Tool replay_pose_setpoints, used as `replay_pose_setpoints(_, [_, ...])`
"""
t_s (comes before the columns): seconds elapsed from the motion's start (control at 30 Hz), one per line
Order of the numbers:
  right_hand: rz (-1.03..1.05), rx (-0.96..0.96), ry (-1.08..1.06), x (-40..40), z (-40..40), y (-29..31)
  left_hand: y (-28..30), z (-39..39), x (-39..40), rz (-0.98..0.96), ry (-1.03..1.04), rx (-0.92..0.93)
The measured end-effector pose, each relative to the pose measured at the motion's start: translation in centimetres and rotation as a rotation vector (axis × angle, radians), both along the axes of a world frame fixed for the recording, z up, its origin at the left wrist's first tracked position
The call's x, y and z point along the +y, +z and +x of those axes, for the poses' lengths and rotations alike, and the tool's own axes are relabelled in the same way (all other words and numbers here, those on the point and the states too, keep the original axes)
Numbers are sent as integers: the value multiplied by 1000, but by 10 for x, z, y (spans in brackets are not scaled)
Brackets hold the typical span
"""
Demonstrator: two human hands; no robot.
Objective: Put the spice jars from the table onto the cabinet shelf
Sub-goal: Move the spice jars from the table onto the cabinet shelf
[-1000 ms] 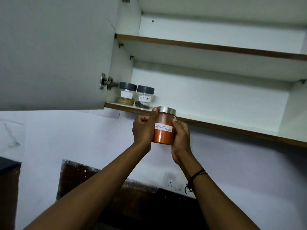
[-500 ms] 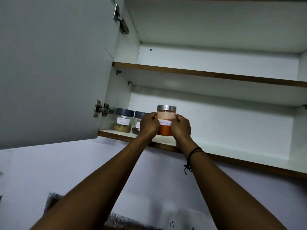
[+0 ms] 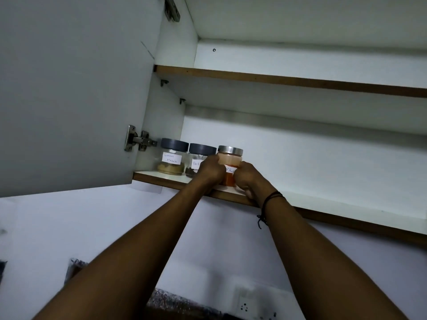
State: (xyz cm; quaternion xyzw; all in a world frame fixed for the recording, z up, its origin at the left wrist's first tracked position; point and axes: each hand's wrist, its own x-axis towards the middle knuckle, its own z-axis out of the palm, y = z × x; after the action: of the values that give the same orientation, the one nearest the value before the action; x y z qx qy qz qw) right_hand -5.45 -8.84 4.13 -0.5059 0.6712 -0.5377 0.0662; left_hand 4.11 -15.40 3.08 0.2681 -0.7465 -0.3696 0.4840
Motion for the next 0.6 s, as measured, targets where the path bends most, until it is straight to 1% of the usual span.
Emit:
replay_pose_setpoints(0.07, [6, 72, -57, 7, 4, 0, -3, 4, 8, -45, 57, 4])
replay_pose_setpoints(0.13, [-28, 190, -127, 20, 10, -3, -10, 11, 23, -151, 108, 26])
replay_pose_setpoints(0.2, [-106, 287, -155, 39, 20, -13, -23, 22, 42, -268, 102, 57])
replay_pose_setpoints(0.3, [-210, 227, -48, 74, 36, -48, -58, 40, 74, -348, 7, 148])
replay_pose_setpoints(0.37, [-230, 243, -24, 102, 46, -80, -90, 48, 96, -314, -64, 181])
replay_pose_setpoints(0.43, [-179, 243, -12, 120, 51, -117, -126, 51, 114, -236, -135, 164])
replay_pose_setpoints(0.53, [-32, 91, -30, 143, 56, -183, -192, 51, 138, -68, -215, 137])
replay_pose_setpoints(0.6, [50, 26, -45, 156, 60, -228, -235, 53, 150, 12, -244, 111])
